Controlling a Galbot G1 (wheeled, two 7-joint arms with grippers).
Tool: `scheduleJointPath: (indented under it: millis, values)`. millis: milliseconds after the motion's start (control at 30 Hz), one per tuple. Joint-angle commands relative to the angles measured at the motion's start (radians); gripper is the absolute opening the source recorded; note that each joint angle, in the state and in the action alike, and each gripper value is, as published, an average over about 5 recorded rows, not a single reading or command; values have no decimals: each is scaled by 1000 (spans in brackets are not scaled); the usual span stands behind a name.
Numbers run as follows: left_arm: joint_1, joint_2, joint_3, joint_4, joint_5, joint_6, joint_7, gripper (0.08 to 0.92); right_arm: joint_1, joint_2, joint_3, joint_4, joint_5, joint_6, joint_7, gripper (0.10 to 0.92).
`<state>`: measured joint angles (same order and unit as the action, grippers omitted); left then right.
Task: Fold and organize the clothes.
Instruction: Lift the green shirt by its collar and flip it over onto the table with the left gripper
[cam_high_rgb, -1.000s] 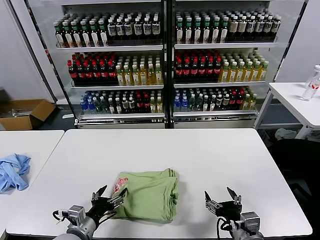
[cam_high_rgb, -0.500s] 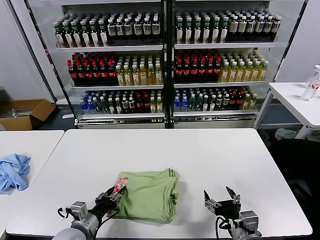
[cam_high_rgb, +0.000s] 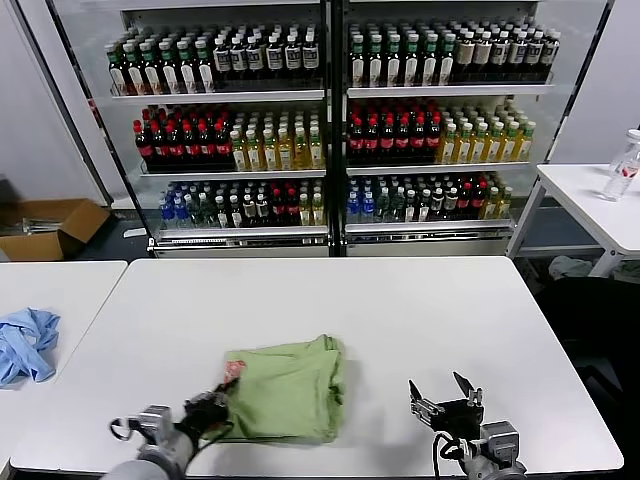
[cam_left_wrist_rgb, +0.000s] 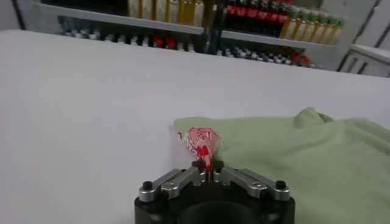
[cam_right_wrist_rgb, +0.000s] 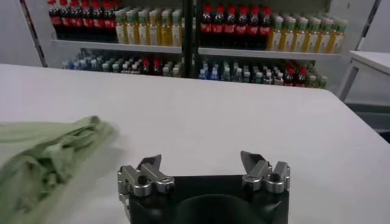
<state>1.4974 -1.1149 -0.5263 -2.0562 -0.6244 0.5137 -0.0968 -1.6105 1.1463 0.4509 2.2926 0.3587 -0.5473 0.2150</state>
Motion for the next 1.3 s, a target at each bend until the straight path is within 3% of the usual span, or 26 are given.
scheduleJointPath:
  millis: [33, 167, 233, 300, 467, 533, 667, 867, 1100, 1200, 1300]
  values:
    - [84, 183, -704, -109, -362, 67, 29, 106, 22, -10, 1, -2, 8, 0, 1, 823]
    - [109, 296, -834, -47, -539, 68, 51, 106, 36, 1, -7, -9, 22, 0, 0, 823]
    - [91, 329, -783, -64, -582, 68, 25, 106, 39, 10, -11, -13, 25, 1, 0, 823]
    - [56, 320, -639, -121, -572, 67, -11, 106, 37, 17, -15, -16, 22, 2, -1, 823]
    - [-19, 147, -88, -251, -268, 66, -33, 106, 15, 22, -2, -11, 14, 4, -2, 823]
    - [-38, 59, 113, -239, -124, 65, -15, 106, 10, 21, 6, -10, 12, 4, -2, 823]
    - [-103, -77, 351, -155, 43, 64, 7, 106, 7, 24, 4, -9, 4, 3, 0, 823]
    - [-215, -230, 469, -2, 213, 59, -10, 106, 4, 41, -8, -10, -12, 3, 2, 823]
    - [-392, -417, 449, 166, 172, -72, -225, 108, 0, 26, 16, 4, -10, 3, -2, 823]
    - [-448, -465, 433, 172, 120, -123, -274, 135, 21, 6, 34, 4, 2, 1, -6, 823]
    - [-477, -469, 429, 141, 79, -142, -269, 208, 77, -21, 39, -11, 34, -4, -8, 823]
